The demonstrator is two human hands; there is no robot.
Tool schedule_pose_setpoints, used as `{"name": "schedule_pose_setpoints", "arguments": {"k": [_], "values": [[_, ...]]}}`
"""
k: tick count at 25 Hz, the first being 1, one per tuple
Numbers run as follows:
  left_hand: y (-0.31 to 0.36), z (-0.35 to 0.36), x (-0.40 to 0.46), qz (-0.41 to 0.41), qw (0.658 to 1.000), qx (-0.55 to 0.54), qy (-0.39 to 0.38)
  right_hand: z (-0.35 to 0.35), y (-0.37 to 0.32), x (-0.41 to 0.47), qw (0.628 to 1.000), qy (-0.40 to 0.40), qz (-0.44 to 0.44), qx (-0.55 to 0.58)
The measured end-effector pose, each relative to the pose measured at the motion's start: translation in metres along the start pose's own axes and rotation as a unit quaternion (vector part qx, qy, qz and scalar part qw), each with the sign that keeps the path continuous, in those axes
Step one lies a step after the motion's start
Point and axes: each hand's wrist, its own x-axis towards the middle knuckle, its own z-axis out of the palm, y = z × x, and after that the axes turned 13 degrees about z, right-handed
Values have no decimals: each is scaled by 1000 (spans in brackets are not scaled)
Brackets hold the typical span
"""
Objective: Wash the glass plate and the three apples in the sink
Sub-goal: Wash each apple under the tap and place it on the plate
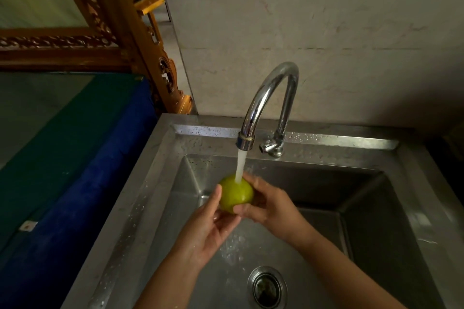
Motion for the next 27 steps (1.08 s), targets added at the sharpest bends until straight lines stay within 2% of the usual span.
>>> {"name": "schedule_pose_setpoints", "arguments": {"k": [6,8,10,12,14,17,20,22,24,27], "values": [[2,1,-10,45,999,-20,-13,7,-5,-2,990,2,10,139],[4,2,-10,37,999,-14,-30,11,-6,-1,992,15,6,128],[10,5,-10,32,998,-24,-55,18,-7,-3,994,61,16,84],[13,9,-10,36,999,-20,-32,22,-9,-5,997,73,1,36],[16,13,-10,45,999,11,27,20,-10,-4,998,56,-29,10],[20,16,-11,86,994,51,54,20,-15,-2,995,3,-39,97],[19,19,-13,173,969,176,14,21,-14,0,974,6,20,228],[16,19,-16,215,942,252,-54,20,-17,2,966,15,72,249],[15,19,-16,215,946,223,-95,21,-21,5,974,2,97,205],[19,19,-13,190,959,178,-112,23,-21,1,984,-38,77,153]]}}
